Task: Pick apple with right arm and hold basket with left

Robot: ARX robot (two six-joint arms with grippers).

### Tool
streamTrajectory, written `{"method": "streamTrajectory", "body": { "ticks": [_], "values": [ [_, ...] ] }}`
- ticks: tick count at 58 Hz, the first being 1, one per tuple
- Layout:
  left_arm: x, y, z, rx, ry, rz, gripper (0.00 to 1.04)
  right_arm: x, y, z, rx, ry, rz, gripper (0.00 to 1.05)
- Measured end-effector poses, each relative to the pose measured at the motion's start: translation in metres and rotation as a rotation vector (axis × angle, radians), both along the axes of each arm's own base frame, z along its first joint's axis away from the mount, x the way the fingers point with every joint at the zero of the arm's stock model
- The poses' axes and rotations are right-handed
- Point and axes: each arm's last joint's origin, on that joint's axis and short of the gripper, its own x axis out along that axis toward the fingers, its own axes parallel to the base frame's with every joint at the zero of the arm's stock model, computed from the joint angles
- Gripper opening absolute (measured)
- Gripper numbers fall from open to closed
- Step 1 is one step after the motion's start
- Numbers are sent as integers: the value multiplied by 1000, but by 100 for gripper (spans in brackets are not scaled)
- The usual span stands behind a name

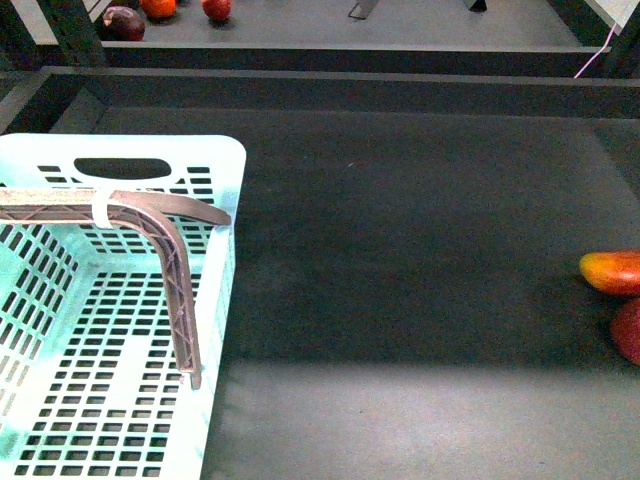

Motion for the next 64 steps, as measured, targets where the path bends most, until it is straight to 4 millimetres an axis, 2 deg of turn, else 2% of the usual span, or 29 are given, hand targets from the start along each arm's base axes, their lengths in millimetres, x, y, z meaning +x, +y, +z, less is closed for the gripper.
{"method": "streamTrajectory", "body": {
  "ticks": [32, 35, 37, 40, 46, 52, 57, 64],
  "values": [
    [0, 0, -1, -18, 19, -9, 98, 0, 0, 0, 0, 0, 0, 96],
    [0, -1, -1, -111, 191, -45, 98, 0, 0, 0, 1, 0, 0, 96],
    [1, -1, 0, -233, 353, -44, 98, 0, 0, 0, 1, 0, 1, 96],
    [1, -2, -3, -350, 485, -13, 98, 0, 0, 0, 2, 0, 1, 96],
    [0, -4, -1, -546, 549, 12, 98, 0, 0, 0, 2, 0, 1, 96],
    [2, -5, 7, -818, 576, 18, 98, 0, 0, 0, 2, 0, 1, 96],
    [13, -7, 5, -1015, 630, 81, 98, 0, 0, 0, 2, 0, 1, 96],
    [32, -12, -1, -1160, 669, 164, 98, 0, 0, 0, 2, 0, 1, 96]
  ]
}}
